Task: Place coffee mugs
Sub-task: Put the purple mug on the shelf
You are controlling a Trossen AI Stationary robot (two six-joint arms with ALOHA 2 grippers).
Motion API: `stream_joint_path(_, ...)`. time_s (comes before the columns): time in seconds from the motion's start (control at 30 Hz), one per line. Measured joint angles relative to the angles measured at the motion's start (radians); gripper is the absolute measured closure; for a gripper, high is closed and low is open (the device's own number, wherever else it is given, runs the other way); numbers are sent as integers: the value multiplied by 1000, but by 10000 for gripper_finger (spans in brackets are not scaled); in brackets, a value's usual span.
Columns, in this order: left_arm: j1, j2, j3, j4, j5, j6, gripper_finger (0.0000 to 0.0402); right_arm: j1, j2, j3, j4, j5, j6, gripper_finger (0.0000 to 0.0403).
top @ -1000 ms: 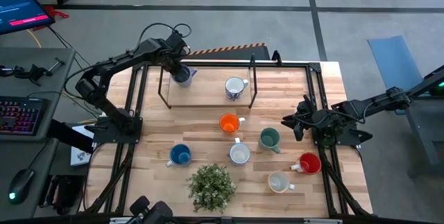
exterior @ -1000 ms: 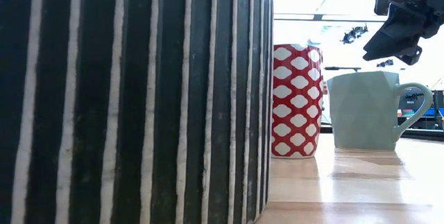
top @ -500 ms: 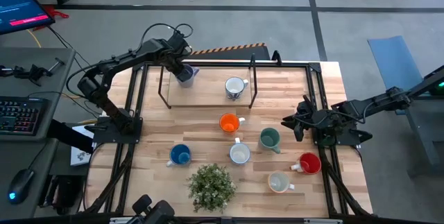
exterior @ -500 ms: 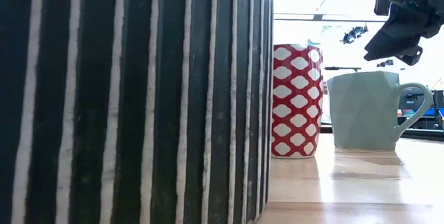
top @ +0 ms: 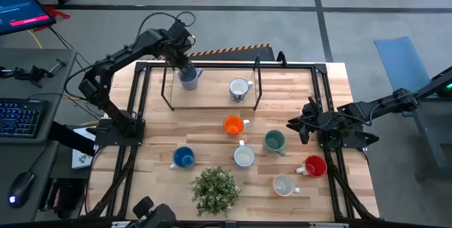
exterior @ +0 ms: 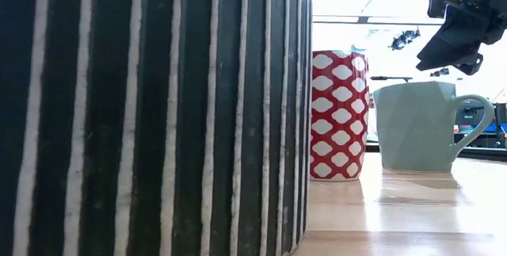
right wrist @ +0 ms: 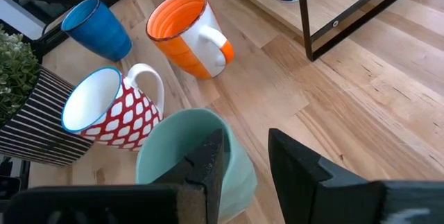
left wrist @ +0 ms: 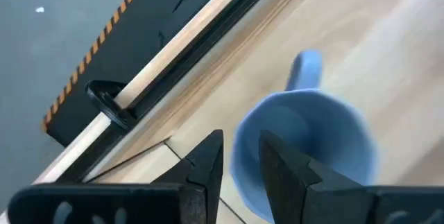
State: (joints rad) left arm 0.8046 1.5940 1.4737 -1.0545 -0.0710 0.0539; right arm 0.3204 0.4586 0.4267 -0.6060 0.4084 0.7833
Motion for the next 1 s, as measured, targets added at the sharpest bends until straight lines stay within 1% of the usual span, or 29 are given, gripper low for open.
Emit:
stream_joint_path(0.13,-51,-2,49,-6,103,-18,321,0,0,0,0,0,1,307)
stream_joint_path(0.2,-92,3,45,17,118,-15,321,0,0,0,0,0,1,307)
stream_joint_path(0.3,-157,42,45,47,93,3,321,0,0,0,0,0,1,307)
stream_joint_path(0.43,-203,100,45,73,76,20,321,0,0,0,0,-1,2,307)
stream_joint_path(0.53,-207,145,43,63,61,34,321,0,0,0,0,-26,15,307)
stream_joint_path(0.67,-209,175,44,63,45,36,321,0,0,0,0,-66,24,307)
stream_joint_path(0.83,-210,179,44,51,-23,46,321,0,0,0,0,-71,24,307)
stream_joint_path(1.0,-209,179,44,-26,-91,63,321,0,0,0,1,-72,22,307)
